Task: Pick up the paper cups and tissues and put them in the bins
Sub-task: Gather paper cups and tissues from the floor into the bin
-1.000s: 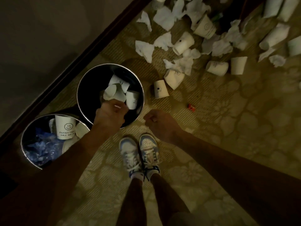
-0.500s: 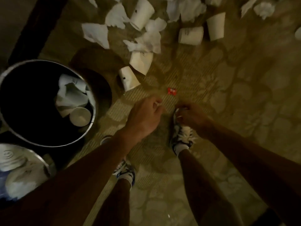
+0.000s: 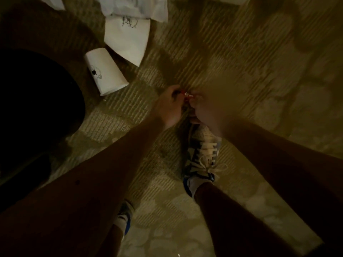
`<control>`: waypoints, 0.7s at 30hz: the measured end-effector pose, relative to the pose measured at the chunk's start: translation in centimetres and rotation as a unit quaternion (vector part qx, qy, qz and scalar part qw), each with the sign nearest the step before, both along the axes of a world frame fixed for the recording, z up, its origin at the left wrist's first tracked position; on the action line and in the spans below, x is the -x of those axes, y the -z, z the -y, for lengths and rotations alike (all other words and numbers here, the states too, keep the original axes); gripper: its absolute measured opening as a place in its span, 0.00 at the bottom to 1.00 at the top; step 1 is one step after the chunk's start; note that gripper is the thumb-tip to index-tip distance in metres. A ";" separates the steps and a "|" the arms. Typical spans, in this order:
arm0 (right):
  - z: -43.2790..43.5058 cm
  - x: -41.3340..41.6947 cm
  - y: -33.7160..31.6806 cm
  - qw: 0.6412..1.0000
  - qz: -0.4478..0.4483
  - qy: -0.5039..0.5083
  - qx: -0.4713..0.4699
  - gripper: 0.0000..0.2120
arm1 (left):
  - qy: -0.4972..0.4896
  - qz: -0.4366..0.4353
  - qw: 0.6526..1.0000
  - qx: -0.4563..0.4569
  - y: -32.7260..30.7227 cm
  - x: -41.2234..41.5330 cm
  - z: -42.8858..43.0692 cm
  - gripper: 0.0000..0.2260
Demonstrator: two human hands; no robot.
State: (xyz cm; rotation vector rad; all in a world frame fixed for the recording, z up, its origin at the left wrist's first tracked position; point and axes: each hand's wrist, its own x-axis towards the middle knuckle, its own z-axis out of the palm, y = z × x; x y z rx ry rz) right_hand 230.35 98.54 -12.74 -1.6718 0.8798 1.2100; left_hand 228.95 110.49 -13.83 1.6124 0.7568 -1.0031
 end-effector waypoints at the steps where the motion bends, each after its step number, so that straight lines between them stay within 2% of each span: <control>1: 0.0 -0.1 0.4 1.000 -0.002 -0.001 -0.002 0.12 | -0.025 -0.012 1.000 0.004 0.3 -0.2 0.3 0.16; 4: -0.2 -0.4 0.8 1.000 -0.003 0.019 -0.013 0.10 | -0.107 -0.065 0.992 0.032 0.9 -0.4 0.6 0.13; 8: -0.6 -1.8 0.2 0.998 -0.017 0.051 -0.036 0.16 | -0.181 -0.084 0.978 0.059 0.0 0.1 0.2 0.08; 11: -1.5 -3.2 -1.2 0.999 -0.014 0.012 -0.032 0.17 | -0.211 -0.076 0.972 0.074 -1.9 0.1 -0.8 0.09; 15: -4.0 -5.0 -2.8 0.996 0.035 -0.055 -0.057 0.13 | -0.243 -0.038 0.965 0.088 -4.9 -0.9 -2.9 0.12; 18: -6.5 -6.7 -3.3 0.989 0.087 -0.098 -0.070 0.13 | -0.251 0.027 0.967 0.039 -6.4 -2.0 -5.2 0.11; 21: -8.2 -8.2 -3.1 0.984 0.119 -0.111 -0.064 0.12 | -0.195 0.136 0.962 -0.137 -6.4 -2.6 -7.7 0.08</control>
